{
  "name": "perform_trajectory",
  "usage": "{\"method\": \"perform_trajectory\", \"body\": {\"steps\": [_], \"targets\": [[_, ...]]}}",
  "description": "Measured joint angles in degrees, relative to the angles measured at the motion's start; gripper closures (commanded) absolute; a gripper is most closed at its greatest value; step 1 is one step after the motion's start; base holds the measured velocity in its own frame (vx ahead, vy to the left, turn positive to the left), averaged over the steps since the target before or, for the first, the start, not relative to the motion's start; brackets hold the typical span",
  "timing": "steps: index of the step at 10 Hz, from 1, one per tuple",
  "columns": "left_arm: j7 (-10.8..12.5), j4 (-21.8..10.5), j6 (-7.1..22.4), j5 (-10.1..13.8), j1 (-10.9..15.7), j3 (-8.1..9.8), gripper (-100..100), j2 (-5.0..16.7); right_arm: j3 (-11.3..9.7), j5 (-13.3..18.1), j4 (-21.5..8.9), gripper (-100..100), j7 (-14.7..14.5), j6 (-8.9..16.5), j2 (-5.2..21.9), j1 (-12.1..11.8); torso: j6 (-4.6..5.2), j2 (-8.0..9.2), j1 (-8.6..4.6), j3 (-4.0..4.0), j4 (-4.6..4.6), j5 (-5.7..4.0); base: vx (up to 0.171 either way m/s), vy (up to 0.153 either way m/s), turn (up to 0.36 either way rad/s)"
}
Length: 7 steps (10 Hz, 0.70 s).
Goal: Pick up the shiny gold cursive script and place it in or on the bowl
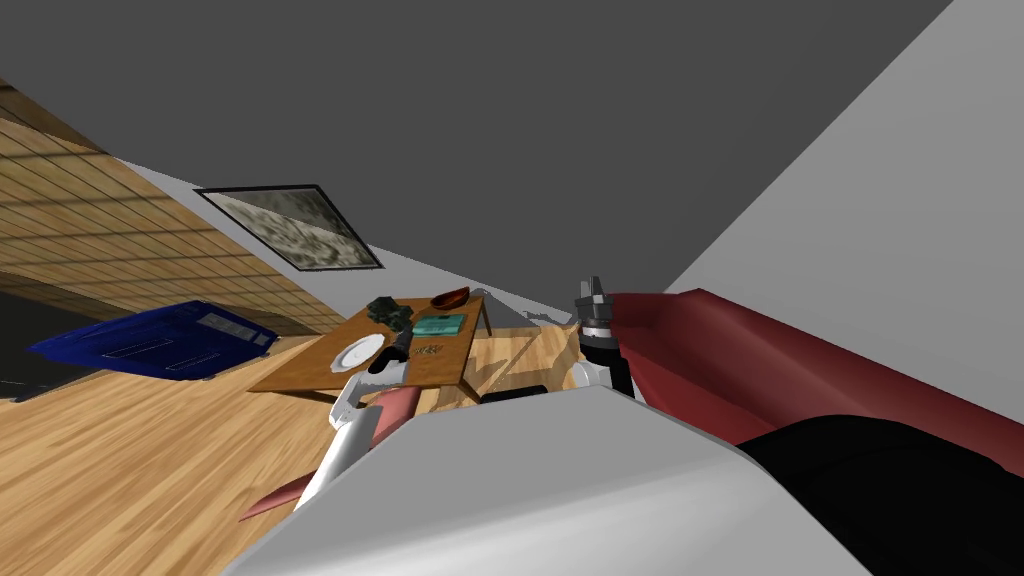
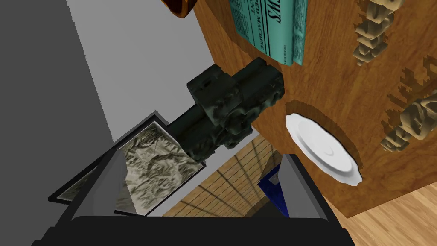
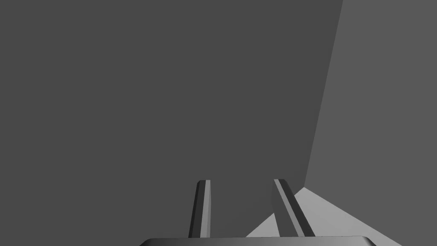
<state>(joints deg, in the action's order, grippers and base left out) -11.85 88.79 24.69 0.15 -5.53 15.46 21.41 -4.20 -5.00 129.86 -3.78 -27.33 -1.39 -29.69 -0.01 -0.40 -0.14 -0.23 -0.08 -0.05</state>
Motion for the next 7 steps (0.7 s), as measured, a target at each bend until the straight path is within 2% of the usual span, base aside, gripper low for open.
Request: {"method": "perform_trajectory", "body": {"steps": [2, 5, 7], "targets": [[-1.69, -5.24, 1.26, -0.06, 2.05, 0.72, -100, 0.13, 0.0, 0.0, 0.0, 0, 0.0, 0.0, 0.0, 0.0, -0.01, 0.06, 0.0, 0.03, 0.0, 0.0, 0.093, -0.042, 0.005], [-4.03, -9.3, 5.67, 0.85, 3.77, 1.59, -100, 1.05, 0.0, 0.0, 0.0, 0, 0.0, 0.0, 0.0, 0.0, -0.01, 0.02, 0.13, 0.0, -0.01, 0.03, 0.116, -0.018, 0.011], [-5.68, -13.12, 7.93, 1.17, 5.48, 2.22, -100, 1.49, 0.0, 0.0, 0.0, 0, 0.0, 0.0, 0.0, 0.0, -0.01, 0.09, 0.1, 0.03, 0.0, 0.02, 0.1, -0.034, 0.016]]}}
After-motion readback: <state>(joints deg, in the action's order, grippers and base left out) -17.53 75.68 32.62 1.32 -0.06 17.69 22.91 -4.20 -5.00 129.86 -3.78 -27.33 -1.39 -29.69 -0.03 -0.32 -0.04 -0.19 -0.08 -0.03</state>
